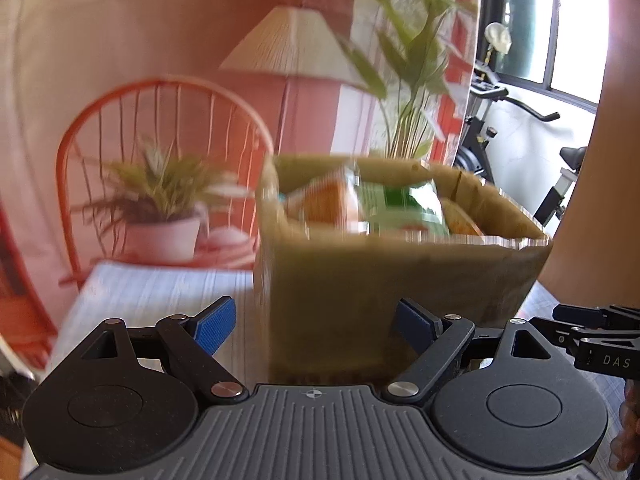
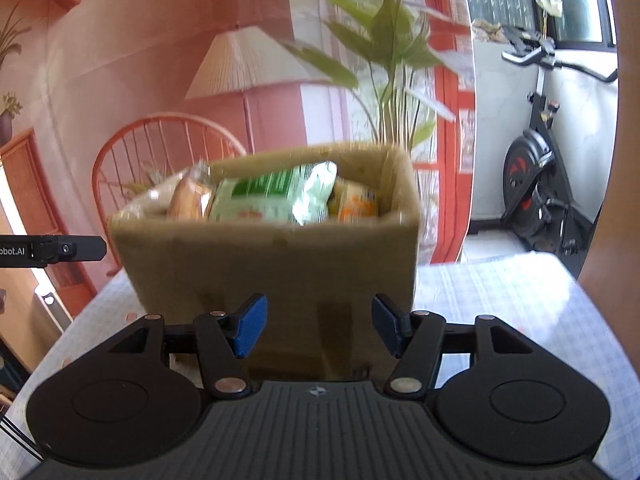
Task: Organize snacks
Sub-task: 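Move both tools back down to the snacks beside the box, then close the left tool on the blue-wrapped round snack while the right tool grips the cracker pack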
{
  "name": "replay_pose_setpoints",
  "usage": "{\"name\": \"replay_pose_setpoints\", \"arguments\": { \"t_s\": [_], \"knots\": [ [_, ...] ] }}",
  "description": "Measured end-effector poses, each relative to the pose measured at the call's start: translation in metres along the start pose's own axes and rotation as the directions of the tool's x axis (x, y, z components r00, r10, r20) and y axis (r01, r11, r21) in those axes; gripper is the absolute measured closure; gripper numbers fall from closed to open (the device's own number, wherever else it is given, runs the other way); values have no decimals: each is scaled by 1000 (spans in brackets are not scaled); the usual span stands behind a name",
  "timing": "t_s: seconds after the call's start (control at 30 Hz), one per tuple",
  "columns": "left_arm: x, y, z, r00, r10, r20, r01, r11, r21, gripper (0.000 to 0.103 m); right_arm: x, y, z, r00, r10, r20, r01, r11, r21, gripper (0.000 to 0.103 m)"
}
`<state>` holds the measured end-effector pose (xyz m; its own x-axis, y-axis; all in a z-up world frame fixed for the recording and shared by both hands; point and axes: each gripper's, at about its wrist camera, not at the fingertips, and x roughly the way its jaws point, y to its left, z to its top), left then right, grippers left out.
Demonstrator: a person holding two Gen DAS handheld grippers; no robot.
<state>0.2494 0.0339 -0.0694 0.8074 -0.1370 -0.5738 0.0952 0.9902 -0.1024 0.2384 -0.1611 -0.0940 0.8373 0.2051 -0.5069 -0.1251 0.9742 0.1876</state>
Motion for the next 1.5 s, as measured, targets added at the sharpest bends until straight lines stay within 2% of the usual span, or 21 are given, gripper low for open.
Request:
{"name": "replay_pose_setpoints", "arguments": {
  "t_s": [0.13,0.27,0.43,0.8,0.97,1.27,1.5],
  "knots": [
    [3,-4,-27,999,-5,-41,4,999,-36,14,-1,2,-24,999,6,-52,-7,1000,-17,41],
    [6,-12,-49,997,10,-70,-11,1000,-13,15,-2,-2,-48,994,16,-106,-16,1000,-3,41],
    [8,-19,-68,994,-10,-112,7,1000,-20,15,-7,-10,-72,987,12,-159,-9,1000,22,42],
    [8,-28,-95,985,-32,-168,27,999,-32,15,-9,-6,-115,950,-15,-312,21,1000,19,41],
    [10,-26,-97,983,-31,-182,24,999,-41,15,-4,0,-125,942,-11,-336,15,1000,8,39],
    [14,-23,-103,978,-24,-210,10,998,-63,15,6,4,-136,931,-64,-360,52,998,-44,37],
    [18,-23,-105,976,-20,-218,6,998,-67,15,15,3,-137,933,-61,-356,39,997,-67,36]
  ]
}}
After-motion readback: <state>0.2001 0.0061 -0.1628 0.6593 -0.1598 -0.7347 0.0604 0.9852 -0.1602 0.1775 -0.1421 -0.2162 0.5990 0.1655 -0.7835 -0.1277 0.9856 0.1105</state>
